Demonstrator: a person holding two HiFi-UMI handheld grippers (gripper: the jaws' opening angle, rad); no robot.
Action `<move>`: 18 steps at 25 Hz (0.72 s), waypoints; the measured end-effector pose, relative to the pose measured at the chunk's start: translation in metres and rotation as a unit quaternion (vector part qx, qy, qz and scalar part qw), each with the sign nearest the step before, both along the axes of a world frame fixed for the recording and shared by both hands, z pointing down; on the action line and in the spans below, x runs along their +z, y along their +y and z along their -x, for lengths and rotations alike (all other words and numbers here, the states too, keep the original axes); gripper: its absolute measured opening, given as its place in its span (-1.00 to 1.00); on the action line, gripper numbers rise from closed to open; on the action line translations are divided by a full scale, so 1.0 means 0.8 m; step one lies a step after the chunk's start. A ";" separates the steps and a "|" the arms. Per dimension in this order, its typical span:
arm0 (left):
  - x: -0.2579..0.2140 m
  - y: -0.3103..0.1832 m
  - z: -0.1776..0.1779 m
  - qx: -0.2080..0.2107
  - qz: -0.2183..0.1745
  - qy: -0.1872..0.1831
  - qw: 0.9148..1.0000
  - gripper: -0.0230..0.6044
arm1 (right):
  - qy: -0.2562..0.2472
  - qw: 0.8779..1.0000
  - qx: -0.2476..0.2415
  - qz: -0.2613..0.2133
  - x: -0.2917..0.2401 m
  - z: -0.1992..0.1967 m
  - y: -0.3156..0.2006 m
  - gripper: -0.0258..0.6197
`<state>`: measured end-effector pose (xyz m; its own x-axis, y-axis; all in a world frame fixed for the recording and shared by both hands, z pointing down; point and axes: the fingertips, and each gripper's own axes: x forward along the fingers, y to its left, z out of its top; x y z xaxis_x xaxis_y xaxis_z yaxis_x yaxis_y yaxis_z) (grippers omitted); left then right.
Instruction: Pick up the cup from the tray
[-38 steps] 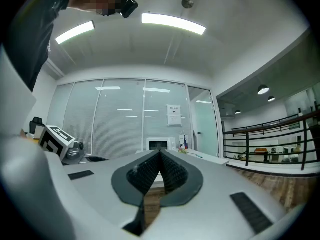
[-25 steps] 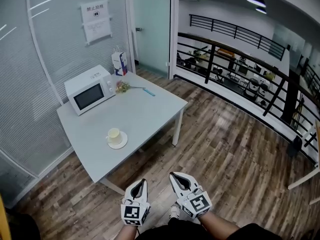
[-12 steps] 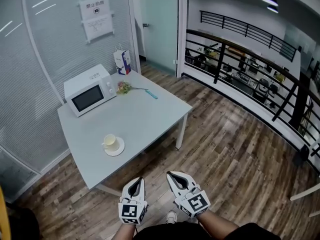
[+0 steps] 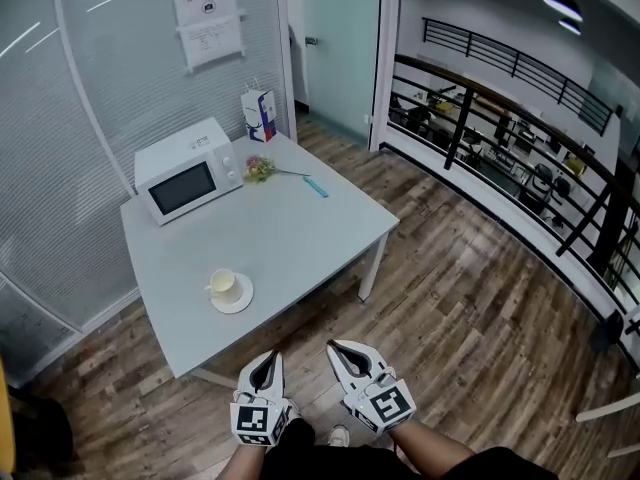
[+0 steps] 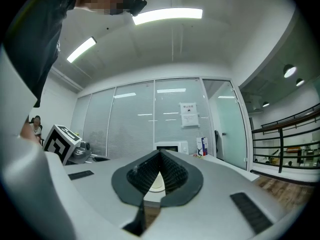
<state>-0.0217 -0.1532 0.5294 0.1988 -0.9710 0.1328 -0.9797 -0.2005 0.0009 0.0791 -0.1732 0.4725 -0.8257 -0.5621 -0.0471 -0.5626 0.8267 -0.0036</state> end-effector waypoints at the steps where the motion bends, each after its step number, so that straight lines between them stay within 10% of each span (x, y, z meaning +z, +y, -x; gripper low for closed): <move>1: 0.001 -0.007 0.006 -0.001 -0.001 0.002 1.000 -0.92 | -0.001 1.000 -0.003 -0.002 0.001 0.007 -0.007 -0.91; 18: 0.007 -0.137 0.165 -0.018 0.004 0.012 1.000 -0.92 | 0.017 1.000 -0.019 -0.010 -0.007 0.184 -0.149 -0.91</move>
<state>-0.1535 -0.2628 0.5352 0.1665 -0.9766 0.1358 -0.9860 -0.1646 0.0252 -0.0683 -0.2925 0.4672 -0.8479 -0.5294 -0.0294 -0.5301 0.8473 0.0317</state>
